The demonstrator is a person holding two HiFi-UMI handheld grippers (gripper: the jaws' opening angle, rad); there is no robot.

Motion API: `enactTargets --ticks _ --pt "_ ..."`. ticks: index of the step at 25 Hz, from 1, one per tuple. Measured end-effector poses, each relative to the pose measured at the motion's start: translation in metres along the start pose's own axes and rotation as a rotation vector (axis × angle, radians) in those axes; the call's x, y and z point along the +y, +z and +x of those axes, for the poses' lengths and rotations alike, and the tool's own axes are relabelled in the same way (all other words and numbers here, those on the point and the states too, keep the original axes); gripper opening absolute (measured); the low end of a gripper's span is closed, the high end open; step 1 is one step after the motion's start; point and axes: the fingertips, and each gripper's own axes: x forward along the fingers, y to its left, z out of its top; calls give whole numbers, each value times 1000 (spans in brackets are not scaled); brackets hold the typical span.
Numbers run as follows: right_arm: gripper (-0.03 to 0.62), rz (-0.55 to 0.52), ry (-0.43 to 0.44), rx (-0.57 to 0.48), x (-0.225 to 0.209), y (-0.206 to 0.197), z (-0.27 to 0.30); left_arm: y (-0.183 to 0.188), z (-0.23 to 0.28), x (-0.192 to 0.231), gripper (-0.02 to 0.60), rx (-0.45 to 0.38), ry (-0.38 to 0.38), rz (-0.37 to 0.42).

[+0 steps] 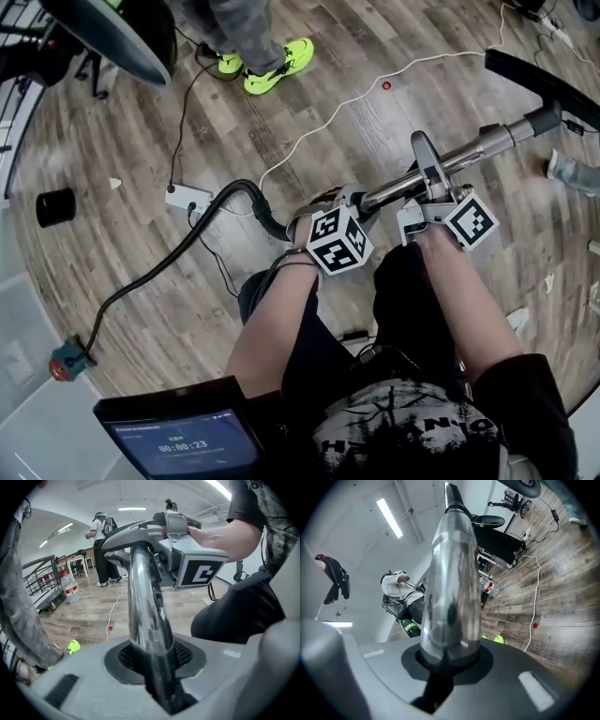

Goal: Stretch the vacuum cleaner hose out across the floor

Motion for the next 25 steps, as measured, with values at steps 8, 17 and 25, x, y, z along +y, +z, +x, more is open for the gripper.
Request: enactTargets --ticks 8,17,25 --pt "54 41 79 -45 -121 -1 17 -36 113 38 127 33 42 45" --pt "54 144 89 -102 -185 24 14 -30 150 38 187 16 16 89" --pt "57 210 41 -104 -236 41 14 -7 141 39 202 -77 77 134"
